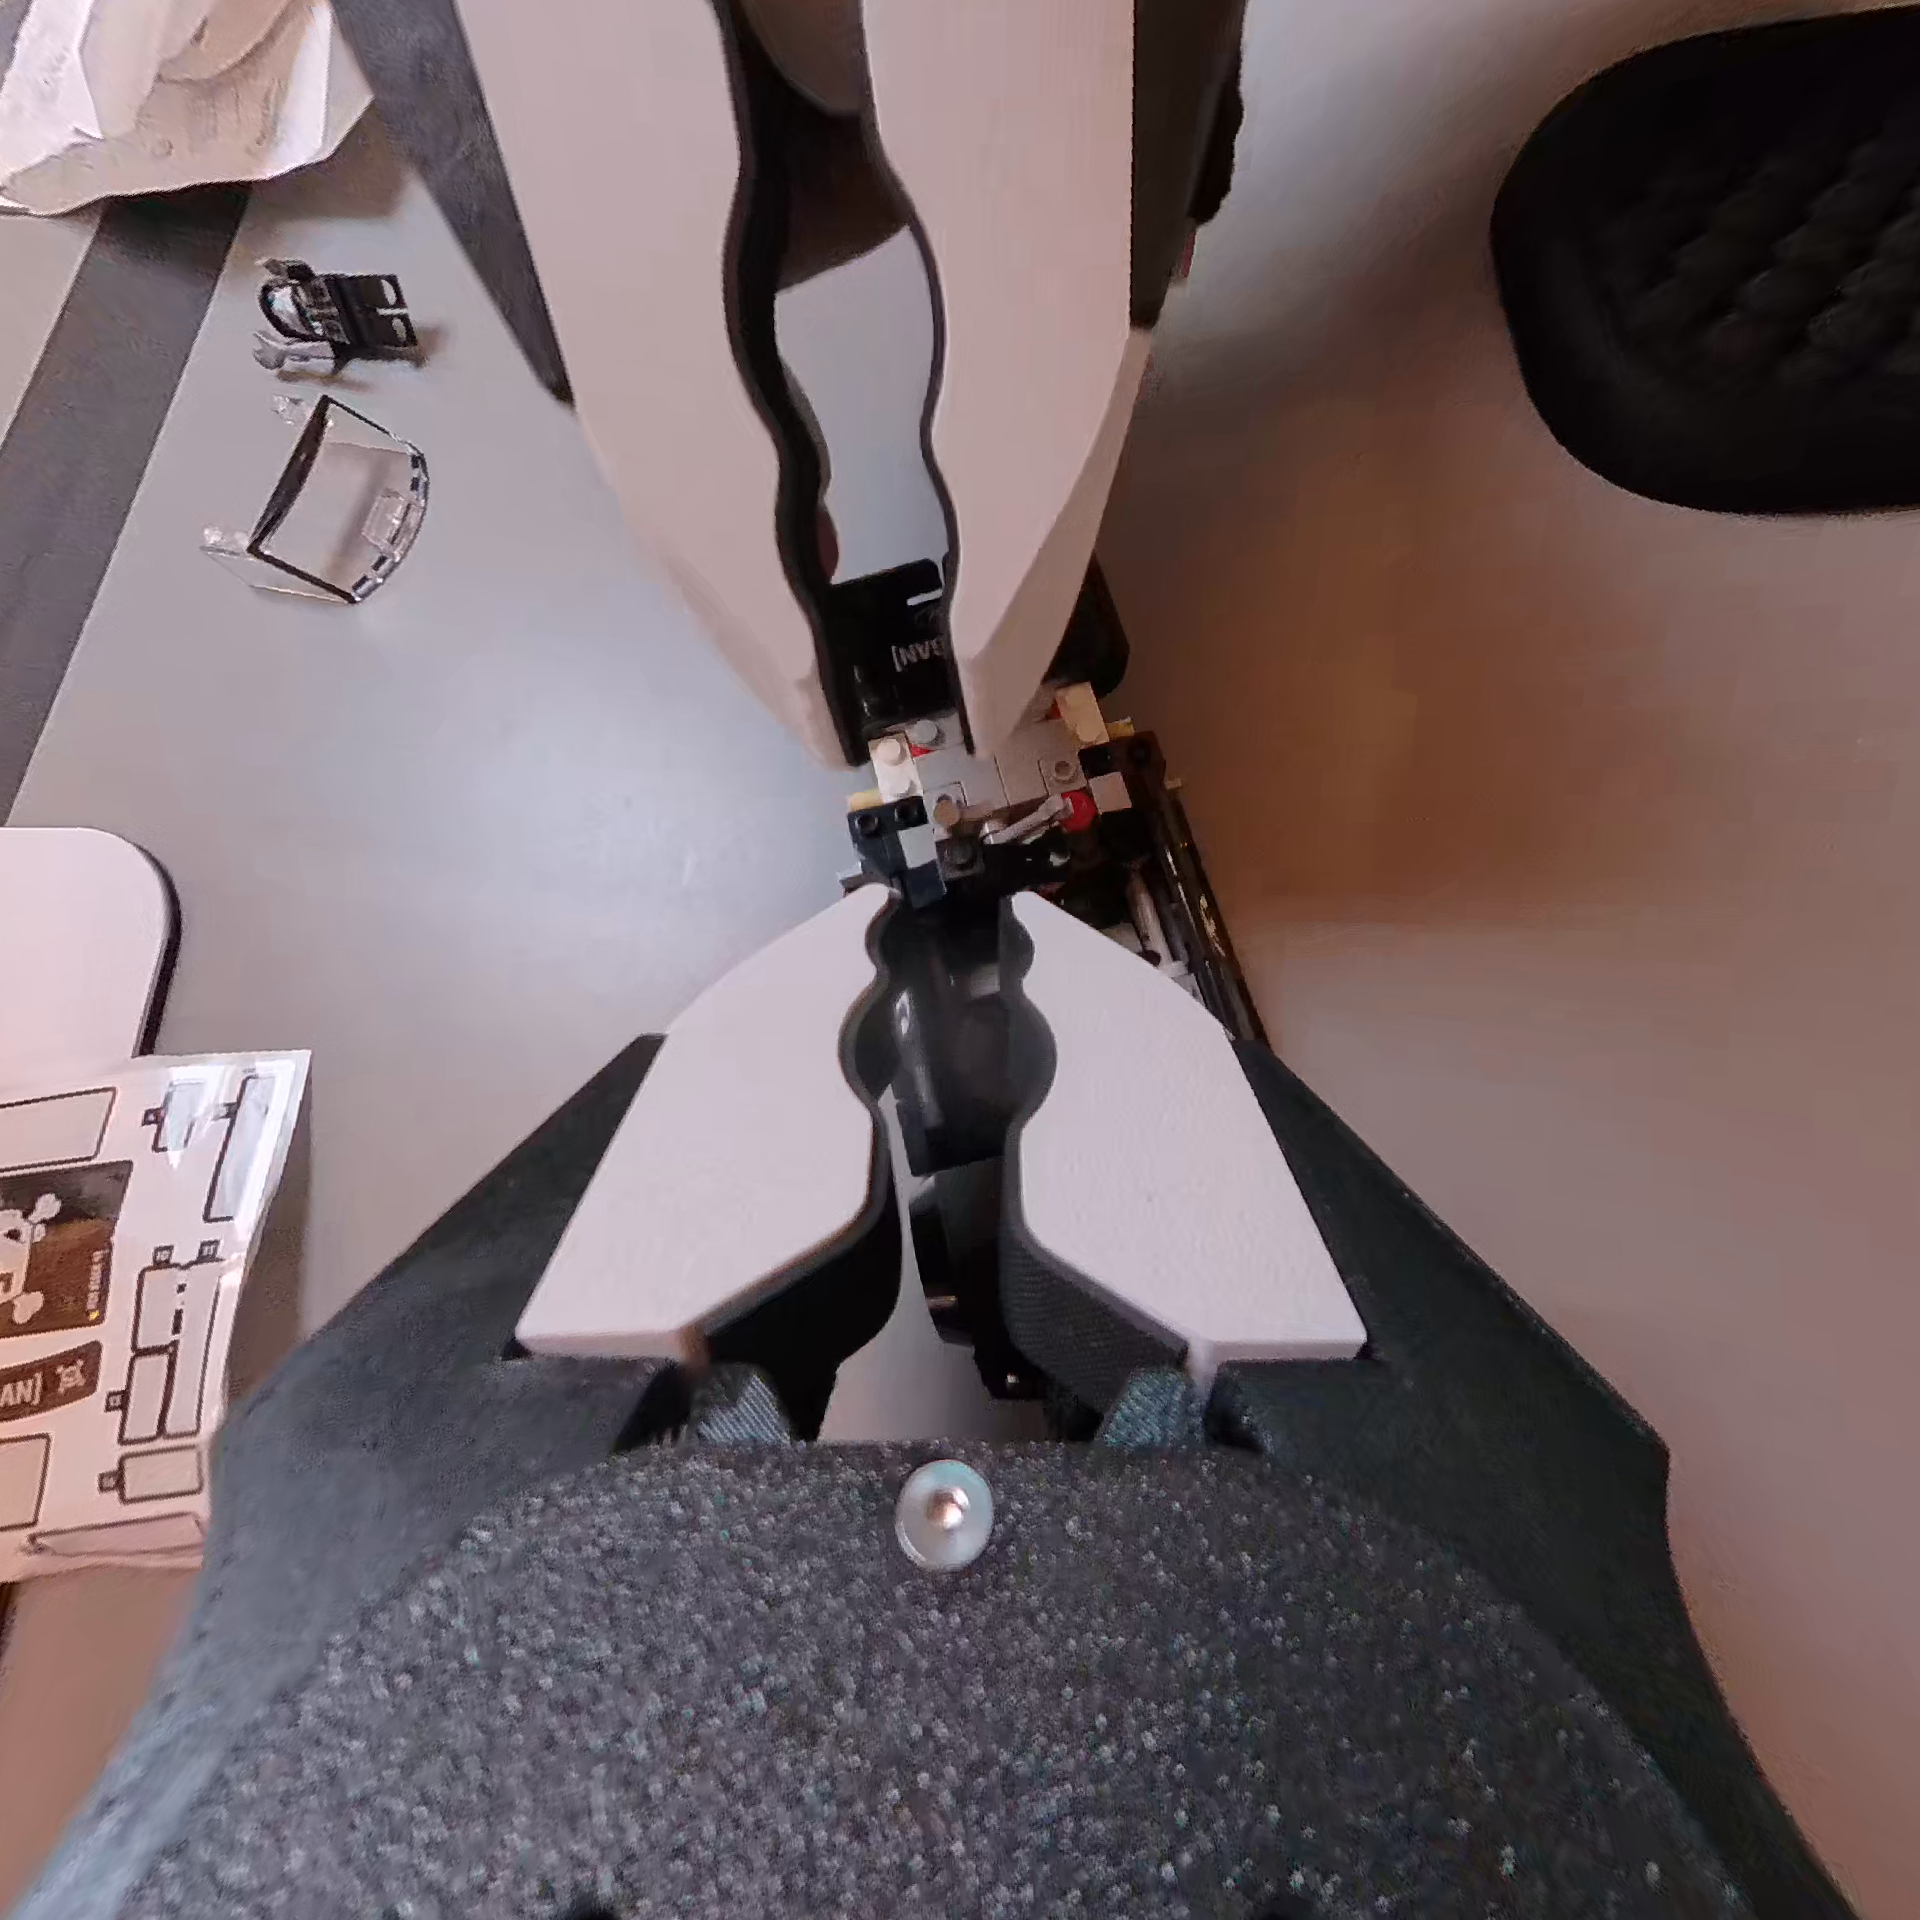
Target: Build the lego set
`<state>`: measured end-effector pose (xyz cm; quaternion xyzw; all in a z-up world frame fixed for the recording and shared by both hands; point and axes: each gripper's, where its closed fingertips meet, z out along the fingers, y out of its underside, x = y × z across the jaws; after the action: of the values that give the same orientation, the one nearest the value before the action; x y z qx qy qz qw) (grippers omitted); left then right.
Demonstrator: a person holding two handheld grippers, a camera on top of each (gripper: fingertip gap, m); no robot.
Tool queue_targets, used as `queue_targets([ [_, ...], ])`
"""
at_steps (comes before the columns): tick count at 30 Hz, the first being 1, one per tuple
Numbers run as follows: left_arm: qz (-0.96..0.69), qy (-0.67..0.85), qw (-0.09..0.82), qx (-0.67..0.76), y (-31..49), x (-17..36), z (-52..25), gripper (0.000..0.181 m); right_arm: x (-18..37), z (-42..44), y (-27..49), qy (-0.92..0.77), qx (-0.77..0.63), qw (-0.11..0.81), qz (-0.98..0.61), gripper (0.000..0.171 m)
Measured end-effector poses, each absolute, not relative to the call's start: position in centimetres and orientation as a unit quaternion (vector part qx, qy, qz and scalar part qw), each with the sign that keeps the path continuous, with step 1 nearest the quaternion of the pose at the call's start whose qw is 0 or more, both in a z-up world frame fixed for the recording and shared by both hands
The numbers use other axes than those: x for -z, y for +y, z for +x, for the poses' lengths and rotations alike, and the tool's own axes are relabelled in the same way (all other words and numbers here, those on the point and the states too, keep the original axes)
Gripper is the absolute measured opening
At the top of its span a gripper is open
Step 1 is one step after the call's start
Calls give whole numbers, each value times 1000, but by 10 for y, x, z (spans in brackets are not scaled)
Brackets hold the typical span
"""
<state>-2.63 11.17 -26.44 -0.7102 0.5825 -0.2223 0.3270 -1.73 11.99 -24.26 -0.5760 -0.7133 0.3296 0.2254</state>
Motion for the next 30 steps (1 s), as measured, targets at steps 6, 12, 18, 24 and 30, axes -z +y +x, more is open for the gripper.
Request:
queue_targets([
  [6,-720,551,358,222,103,252,-50,38,233,-2,119,-663,-284,301,-624,15],
  [12,-749,504,339,265,79,266,-71,78,233,8,108,-559,-233,364,-708,11],
  [18,-748,522,311,266,67,285,-67,81,238,-1,101,-505,-209,359,-757,0],
  [24,-750,514,326,259,62,285,-61,81,248,-12,107,-511,-169,316,-781,0],
  [30,-753,500,346,252,59,288,-62,80,248,-19,111,-525,-143,303,-782,0],
])
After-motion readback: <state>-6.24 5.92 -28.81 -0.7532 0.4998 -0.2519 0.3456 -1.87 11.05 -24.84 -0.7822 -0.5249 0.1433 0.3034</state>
